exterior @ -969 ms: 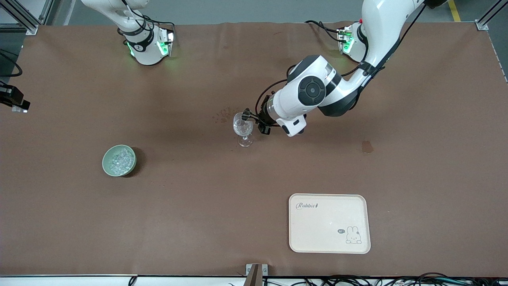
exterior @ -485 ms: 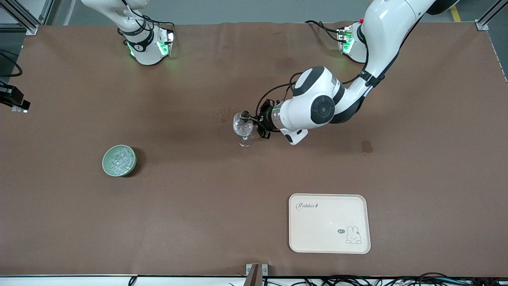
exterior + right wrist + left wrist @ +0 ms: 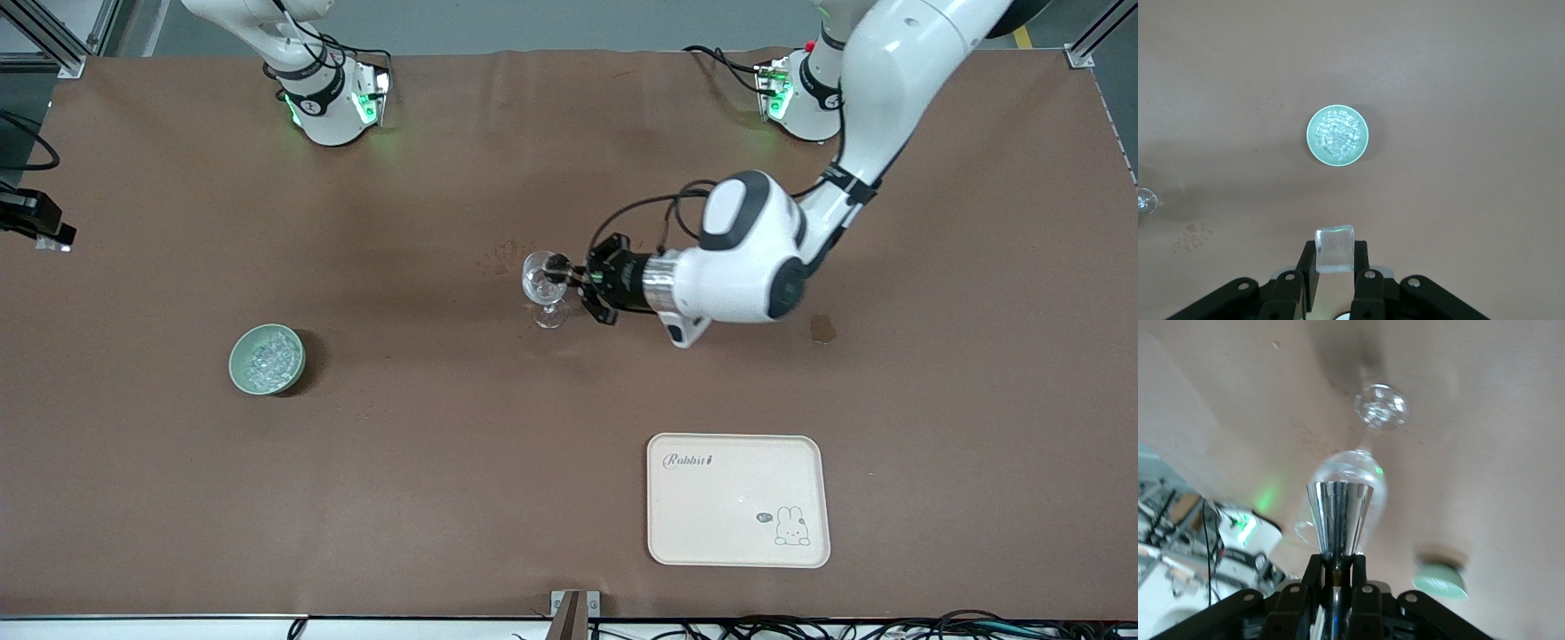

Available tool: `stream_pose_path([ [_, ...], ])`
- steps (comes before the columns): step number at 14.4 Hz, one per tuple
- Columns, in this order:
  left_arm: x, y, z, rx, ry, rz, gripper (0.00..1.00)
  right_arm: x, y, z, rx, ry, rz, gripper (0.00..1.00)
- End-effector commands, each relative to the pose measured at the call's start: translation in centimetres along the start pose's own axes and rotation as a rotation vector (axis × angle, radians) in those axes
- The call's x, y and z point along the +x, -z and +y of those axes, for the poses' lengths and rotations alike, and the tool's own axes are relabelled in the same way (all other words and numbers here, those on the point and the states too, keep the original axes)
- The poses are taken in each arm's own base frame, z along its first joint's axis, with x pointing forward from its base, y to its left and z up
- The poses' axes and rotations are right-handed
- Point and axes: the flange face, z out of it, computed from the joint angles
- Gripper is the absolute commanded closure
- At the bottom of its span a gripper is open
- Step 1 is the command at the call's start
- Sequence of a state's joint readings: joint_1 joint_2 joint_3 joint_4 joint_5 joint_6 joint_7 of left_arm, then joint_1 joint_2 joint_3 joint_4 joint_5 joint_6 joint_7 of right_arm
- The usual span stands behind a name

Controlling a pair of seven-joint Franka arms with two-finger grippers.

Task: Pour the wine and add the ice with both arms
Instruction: 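Move the ice cube over the glass while the left gripper carries the jigger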

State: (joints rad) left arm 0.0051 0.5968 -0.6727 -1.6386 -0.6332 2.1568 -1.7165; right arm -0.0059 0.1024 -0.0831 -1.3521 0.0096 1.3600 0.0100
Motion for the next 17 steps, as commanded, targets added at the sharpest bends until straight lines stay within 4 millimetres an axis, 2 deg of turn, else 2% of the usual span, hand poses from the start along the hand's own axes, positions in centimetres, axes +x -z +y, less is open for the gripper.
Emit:
stream_pose_path([
  [1,0.5,4.7,2.4,-0.026,0.000,-0.134,1.00,-0.3,0.3,-4.2,0.011,0.030,0.000,0.99],
  [3,2.3,7.6,5.0,-0.062,0.026,-0.188,1.00,-0.7,0.2,-8.9,0.013,0.005,0.003,0.99],
  [5,3.3,9.1,6.2,-0.093,-0.006,-0.201,1.00,-0.9,-0.5,-15.1,0.025,-0.048,0.030,0.99],
  [7,7.1,12.0,8.1,-0.149,-0.042,-0.221,1.00,-0.7,-3.1,-21.9,0.044,-0.126,0.029,0.99],
  [10,12.8,17.2,10.3,-0.246,-0.058,-0.263,1.00,-1.3,-6.5,-30.2,0.085,-0.218,0.020,0.99],
  [13,19.8,21.4,11.6,-0.333,-0.110,-0.286,0.99,-3.5,-10.5,-37.9,0.093,-0.267,0.004,0.99],
  [14,22.5,22.0,12.2,-0.359,-0.142,-0.298,0.99,-4.5,-12.3,-40.3,0.093,-0.276,-0.002,0.99],
  [17,27.5,23.6,14.4,-0.435,-0.129,-0.344,0.99,-7.0,-16.5,-44.6,0.076,-0.284,-0.006,0.99],
])
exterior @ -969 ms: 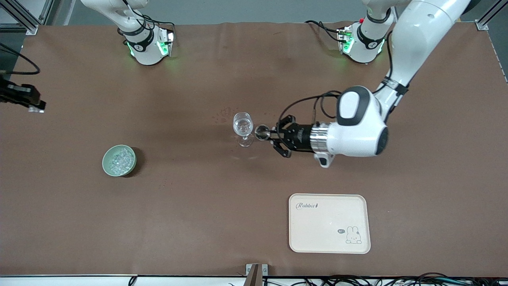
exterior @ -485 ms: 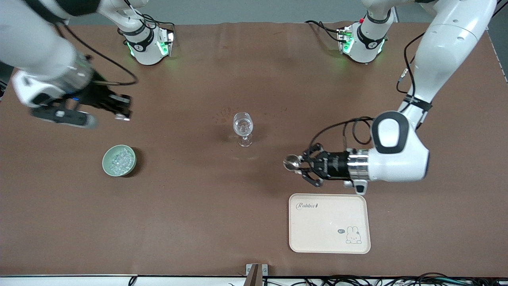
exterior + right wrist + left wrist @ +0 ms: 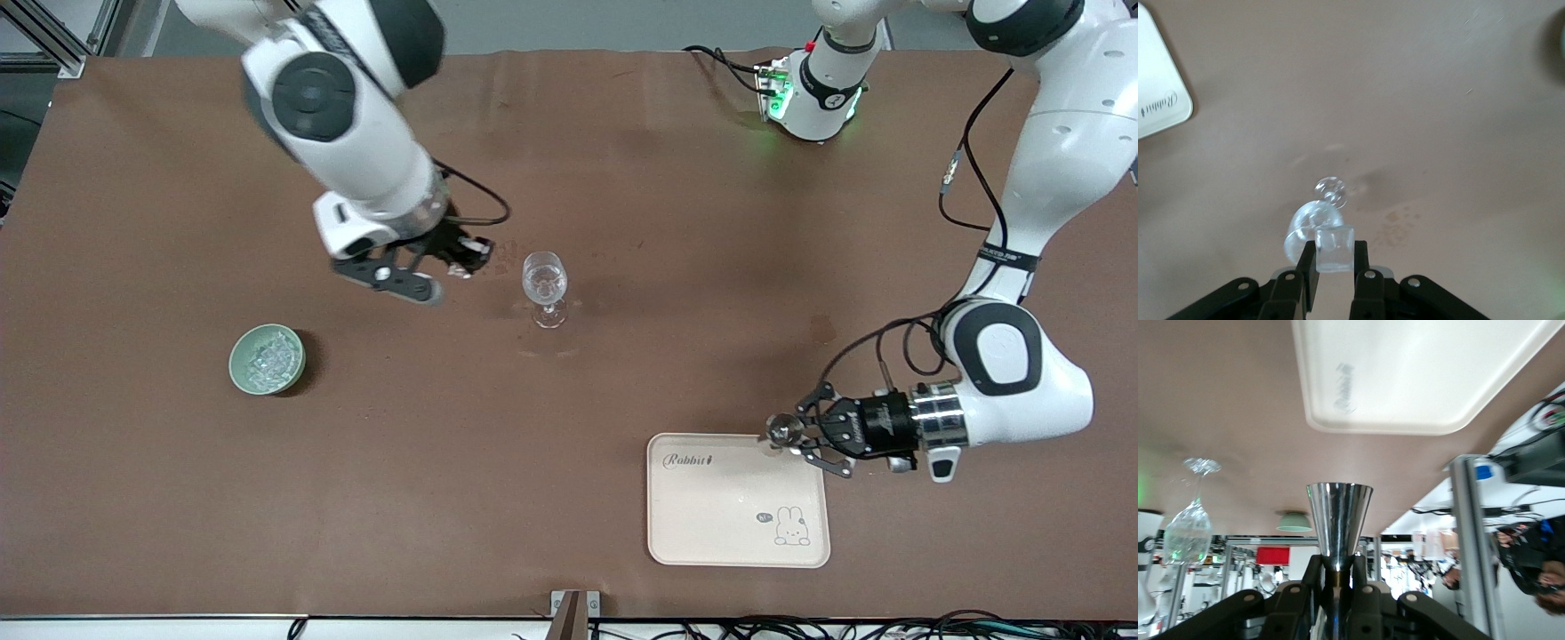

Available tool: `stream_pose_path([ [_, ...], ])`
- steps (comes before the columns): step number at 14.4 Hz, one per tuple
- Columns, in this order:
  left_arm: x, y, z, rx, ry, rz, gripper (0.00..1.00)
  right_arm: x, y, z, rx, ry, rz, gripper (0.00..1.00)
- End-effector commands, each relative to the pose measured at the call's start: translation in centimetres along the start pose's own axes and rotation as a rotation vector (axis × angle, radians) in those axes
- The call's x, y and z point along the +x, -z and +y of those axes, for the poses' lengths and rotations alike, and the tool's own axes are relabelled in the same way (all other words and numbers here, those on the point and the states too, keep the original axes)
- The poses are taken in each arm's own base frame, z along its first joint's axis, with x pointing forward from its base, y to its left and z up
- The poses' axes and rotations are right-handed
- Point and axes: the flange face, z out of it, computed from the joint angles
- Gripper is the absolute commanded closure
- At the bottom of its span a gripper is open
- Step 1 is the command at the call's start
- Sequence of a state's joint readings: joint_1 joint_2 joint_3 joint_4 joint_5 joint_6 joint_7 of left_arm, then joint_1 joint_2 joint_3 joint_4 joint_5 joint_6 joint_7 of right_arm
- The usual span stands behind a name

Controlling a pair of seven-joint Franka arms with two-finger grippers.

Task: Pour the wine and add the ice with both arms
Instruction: 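Move the ice cube over the glass while the left gripper carries the jigger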

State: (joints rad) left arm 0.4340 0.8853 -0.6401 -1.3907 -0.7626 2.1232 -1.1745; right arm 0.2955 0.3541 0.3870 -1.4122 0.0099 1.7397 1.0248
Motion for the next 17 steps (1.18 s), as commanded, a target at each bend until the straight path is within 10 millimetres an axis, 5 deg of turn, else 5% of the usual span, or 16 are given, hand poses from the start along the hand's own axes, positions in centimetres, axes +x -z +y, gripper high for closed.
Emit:
stream_pose_path([
  [1,3.1,0.3,2.6,-0.073,0.006,-0.047,0.99,-3.1,-4.1,-2.2,-0.036,-0.031,0.010,0.99],
  [4,7.6,0.0,3.9,-0.170,0.030,-0.018,0.99,-6.0,-8.8,-4.5,-0.083,-0.057,0.019,0.99],
  [9,12.2,-2.0,4.1,-0.244,0.050,-0.031,0.99,-7.0,-11.2,-5.3,-0.112,-0.043,0.013,0.99],
  [17,14.4,-5.9,3.5,-0.279,0.125,-0.088,0.96,-7.0,-13.1,-5.8,-0.127,-0.036,0.017,0.98],
])
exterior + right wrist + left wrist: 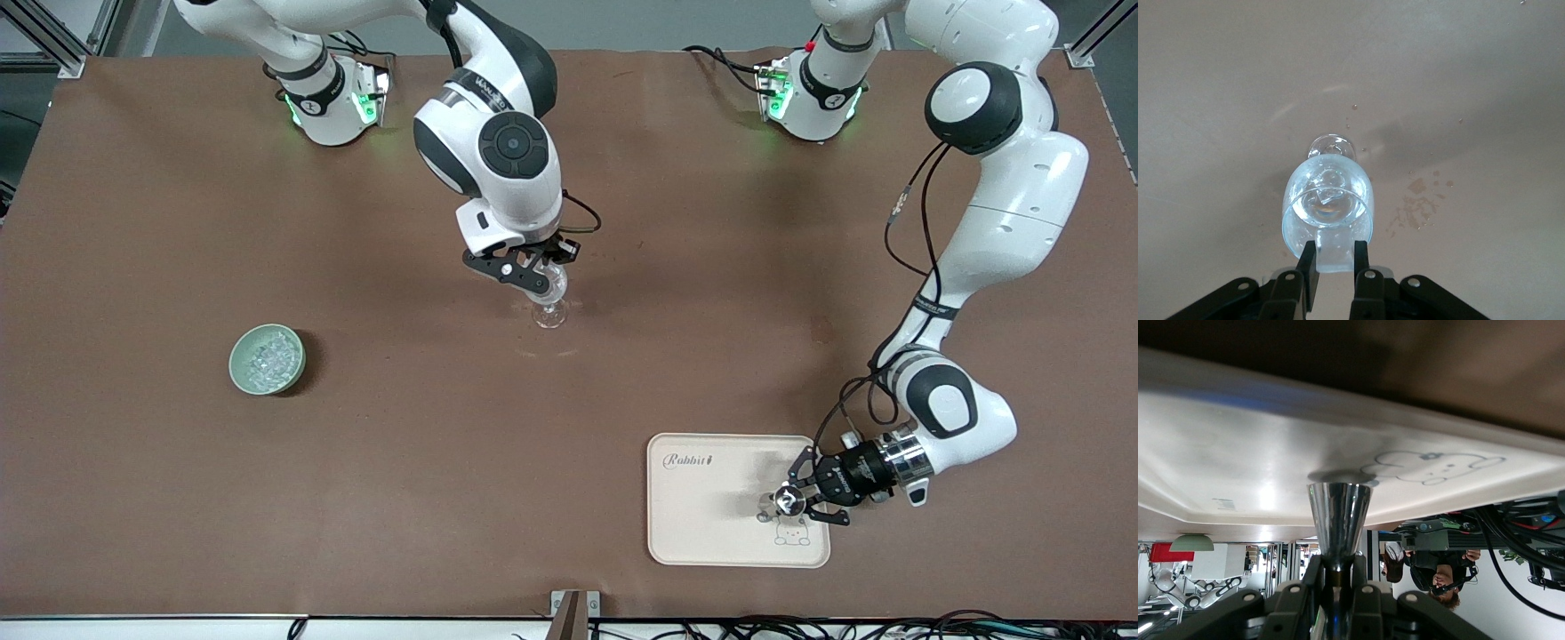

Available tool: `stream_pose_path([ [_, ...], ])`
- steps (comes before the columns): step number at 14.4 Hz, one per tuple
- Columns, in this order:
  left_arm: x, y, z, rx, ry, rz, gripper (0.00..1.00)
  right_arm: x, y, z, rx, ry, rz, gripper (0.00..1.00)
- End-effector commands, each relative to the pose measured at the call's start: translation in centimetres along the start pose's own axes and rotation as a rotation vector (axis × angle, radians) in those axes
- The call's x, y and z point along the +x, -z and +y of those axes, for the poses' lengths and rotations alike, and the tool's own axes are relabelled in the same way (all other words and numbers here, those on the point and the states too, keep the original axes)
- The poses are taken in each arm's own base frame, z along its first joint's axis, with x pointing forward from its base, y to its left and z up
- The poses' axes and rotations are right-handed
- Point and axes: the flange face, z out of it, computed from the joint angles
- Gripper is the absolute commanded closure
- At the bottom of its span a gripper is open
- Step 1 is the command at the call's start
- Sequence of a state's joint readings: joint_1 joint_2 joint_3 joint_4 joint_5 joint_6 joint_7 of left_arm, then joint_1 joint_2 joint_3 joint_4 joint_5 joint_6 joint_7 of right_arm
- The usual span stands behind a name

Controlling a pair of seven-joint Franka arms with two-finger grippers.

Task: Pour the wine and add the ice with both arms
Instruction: 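Drop the ice into the glass while the left gripper sets the jigger down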

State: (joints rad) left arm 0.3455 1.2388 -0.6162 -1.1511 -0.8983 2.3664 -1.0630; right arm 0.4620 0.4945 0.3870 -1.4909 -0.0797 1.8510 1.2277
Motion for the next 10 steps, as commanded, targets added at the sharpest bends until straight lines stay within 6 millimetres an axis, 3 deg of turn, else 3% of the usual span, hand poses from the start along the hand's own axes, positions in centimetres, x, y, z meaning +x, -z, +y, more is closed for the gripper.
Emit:
stream_pose_path([
  [1,0.2,-0.1,0.6,-0.031,0.002,-0.031,0.92,-0.2,-0.1,-0.2,-0.003,-0.010,0.028,0.98],
  [4,0.4,0.1,0.6,-0.034,-0.005,-0.029,0.66,-0.3,-0.2,-0.2,-0.003,-0.008,0.025,0.95],
  [5,0.4,0.2,0.6,-0.034,-0.008,-0.027,0.44,-0.3,-0.3,-0.2,-0.004,-0.008,0.024,0.92],
  [6,0.6,0.5,0.7,-0.036,-0.009,-0.026,0.11,-0.2,-0.4,-0.3,-0.005,-0.008,0.023,0.89],
  [7,0.7,0.7,0.8,-0.039,-0.011,-0.024,0.00,-0.2,-0.3,-0.3,-0.005,-0.009,0.023,0.85],
  [10,-0.7,2.6,1.8,-0.043,-0.068,0.013,0.00,-0.2,-0.4,-0.3,-0.006,-0.009,0.022,0.71],
])
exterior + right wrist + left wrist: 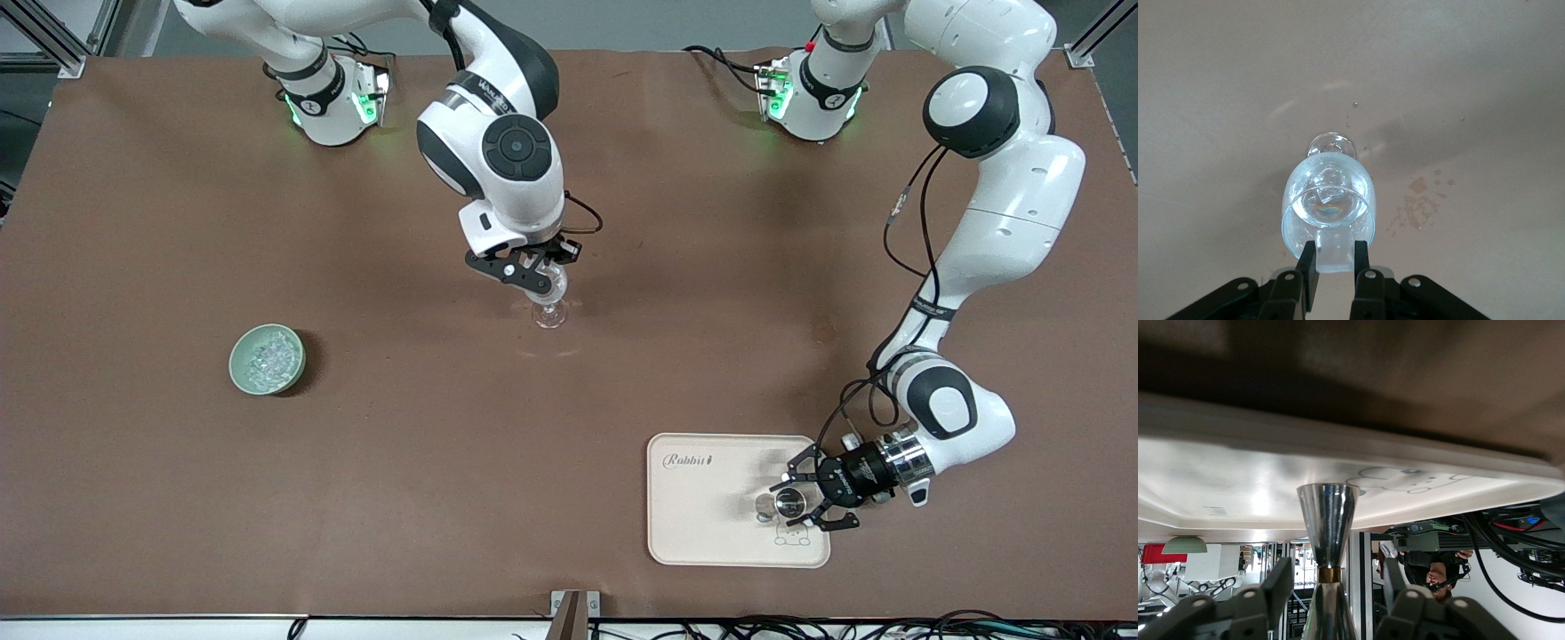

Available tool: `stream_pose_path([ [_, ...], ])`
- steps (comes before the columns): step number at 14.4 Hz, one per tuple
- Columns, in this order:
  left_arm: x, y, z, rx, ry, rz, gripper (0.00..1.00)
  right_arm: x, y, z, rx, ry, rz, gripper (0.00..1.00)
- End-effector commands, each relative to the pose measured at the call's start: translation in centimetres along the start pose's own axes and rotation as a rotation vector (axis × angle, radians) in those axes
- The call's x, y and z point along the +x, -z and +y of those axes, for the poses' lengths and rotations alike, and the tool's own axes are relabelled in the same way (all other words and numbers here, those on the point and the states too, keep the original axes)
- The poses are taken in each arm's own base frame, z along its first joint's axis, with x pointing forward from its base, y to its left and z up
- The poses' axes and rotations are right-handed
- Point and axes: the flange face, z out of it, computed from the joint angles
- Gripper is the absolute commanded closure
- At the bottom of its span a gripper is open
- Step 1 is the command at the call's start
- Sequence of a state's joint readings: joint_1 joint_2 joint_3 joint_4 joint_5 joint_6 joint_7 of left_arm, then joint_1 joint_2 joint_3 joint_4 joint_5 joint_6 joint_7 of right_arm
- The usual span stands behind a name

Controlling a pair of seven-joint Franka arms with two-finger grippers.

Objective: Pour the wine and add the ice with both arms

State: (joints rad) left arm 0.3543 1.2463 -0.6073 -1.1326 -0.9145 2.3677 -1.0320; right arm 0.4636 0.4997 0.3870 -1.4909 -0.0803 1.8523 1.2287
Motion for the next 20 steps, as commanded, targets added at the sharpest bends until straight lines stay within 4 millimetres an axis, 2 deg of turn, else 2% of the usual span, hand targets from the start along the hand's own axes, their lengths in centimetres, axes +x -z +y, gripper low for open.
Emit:
stream_pose_path([
  [1,-1.8,3.8,2.2,-0.005,-0.149,0.074,0.00,-0.2,-0.1,-0.2,-0.004,-0.009,0.024,0.69],
  [5,-5.5,11.0,4.2,0.134,-0.438,0.181,0.00,-0.2,0.0,-0.2,-0.002,-0.008,0.025,0.60],
  [7,-10.0,13.4,4.4,0.248,-0.620,0.342,0.00,0.6,0.5,0.1,0.004,-0.015,0.025,0.51],
  [8,-12.5,14.2,4.0,0.335,-0.709,0.431,0.00,1.4,1.5,0.4,0.015,-0.014,0.030,0.36],
  [10,-17.5,15.5,3.0,0.461,-0.834,0.551,0.00,4.3,4.7,2.2,0.056,-0.053,0.057,0.00],
  [11,-20.0,15.9,2.3,0.509,-0.884,0.590,0.00,4.8,6.8,3.5,0.057,-0.056,0.088,0.00],
  [13,-25.3,16.1,0.4,0.622,-0.992,0.718,0.00,7.3,11.1,7.7,0.011,-0.043,0.168,0.00],
  [15,-31.0,16.0,-2.0,0.741,-1.146,0.841,0.00,10.2,16.3,13.3,0.002,-0.022,0.213,0.00],
  [17,-35.4,17.7,-3.8,0.876,-1.347,0.855,0.00,14.4,20.4,20.8,-0.035,0.032,0.244,0.00],
  [20,-40.8,20.8,-5.8,1.007,-1.595,0.840,0.00,17.6,24.2,29.8,-0.021,0.053,0.218,0.00],
])
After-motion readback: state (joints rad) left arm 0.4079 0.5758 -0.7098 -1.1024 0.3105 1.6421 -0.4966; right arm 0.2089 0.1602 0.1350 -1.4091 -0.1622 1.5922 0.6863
